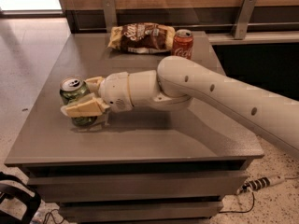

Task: Pick green can

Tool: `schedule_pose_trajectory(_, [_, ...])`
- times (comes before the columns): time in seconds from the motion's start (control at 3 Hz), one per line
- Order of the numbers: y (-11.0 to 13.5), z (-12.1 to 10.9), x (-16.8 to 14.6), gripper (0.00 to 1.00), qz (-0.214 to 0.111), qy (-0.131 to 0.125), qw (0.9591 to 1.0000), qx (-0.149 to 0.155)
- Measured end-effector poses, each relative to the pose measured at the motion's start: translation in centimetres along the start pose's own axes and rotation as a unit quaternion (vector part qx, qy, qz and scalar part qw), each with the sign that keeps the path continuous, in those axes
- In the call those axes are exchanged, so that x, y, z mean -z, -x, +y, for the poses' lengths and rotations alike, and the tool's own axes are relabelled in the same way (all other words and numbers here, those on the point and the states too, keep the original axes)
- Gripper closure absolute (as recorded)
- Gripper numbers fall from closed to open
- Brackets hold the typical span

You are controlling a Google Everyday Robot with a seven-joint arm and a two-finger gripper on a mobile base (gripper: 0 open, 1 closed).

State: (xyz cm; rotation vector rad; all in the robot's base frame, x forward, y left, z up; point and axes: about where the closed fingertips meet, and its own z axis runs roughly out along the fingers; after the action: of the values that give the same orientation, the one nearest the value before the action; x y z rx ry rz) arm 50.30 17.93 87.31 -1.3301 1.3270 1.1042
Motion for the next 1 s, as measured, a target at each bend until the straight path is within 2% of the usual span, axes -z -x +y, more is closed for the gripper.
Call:
schedule_pose_trajectory(0.67, [0.18, 0.28, -0.37, 1.00, 0.000, 0.004, 1.0000, 0.001])
schedule_pose_trajectory(1.0, [1.05, 0.29, -0.39, 1.00, -0.003, 0.009, 0.9999, 0.008])
